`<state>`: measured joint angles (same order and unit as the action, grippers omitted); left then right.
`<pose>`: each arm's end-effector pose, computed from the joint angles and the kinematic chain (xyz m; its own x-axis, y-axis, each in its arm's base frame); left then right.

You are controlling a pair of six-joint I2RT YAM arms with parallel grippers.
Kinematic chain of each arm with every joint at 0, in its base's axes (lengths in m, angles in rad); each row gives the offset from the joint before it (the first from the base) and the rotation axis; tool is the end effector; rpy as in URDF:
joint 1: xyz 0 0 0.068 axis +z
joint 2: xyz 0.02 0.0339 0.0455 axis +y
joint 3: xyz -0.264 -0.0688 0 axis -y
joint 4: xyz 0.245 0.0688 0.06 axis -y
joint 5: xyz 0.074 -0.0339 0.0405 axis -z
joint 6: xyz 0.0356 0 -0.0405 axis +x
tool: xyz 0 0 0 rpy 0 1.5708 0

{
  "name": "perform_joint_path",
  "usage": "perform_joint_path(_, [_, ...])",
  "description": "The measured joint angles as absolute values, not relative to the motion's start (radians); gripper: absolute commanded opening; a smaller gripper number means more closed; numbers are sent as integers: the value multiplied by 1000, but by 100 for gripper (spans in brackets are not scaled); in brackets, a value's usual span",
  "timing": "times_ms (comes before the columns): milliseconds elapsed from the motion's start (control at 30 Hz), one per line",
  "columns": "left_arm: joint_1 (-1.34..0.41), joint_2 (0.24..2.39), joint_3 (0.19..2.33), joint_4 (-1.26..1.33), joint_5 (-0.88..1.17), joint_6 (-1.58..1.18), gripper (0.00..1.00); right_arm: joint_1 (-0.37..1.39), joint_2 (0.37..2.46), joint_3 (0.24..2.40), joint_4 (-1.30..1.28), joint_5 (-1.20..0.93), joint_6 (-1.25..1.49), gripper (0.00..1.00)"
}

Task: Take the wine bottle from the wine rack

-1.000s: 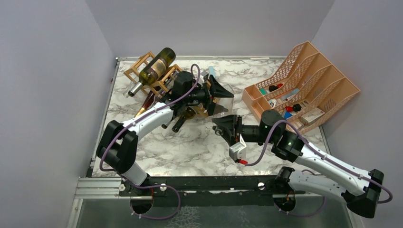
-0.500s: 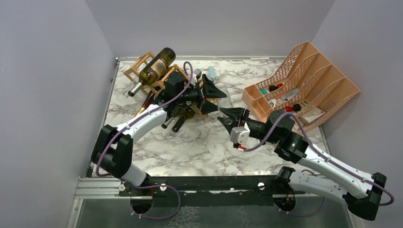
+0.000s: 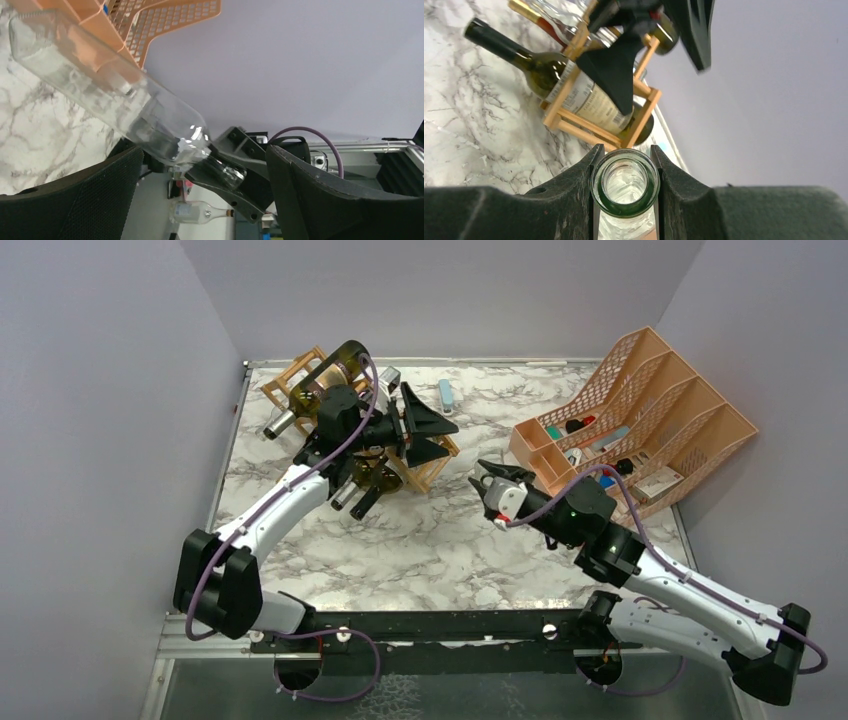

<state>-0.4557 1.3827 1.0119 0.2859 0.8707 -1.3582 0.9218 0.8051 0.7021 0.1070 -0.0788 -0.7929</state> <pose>0.2730 -0.1641 0.3318 -0.9621 -0.2298 -0.1468 0.1298 0.0878 -0.9876 0.1165 0.1582 0.3387 0.6014 -0.3823 -0.7016 -0.5890 0.3811 -0.7126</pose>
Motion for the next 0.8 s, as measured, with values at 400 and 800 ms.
perform_joint_path(400, [-445,1292,1248,191,877,-1142,99,829,910,719,114,92,-503,1])
perform_joint_path(800, [-445,1143,1443,-402,660,-610,99,601,1159,872,120,139,-218,1])
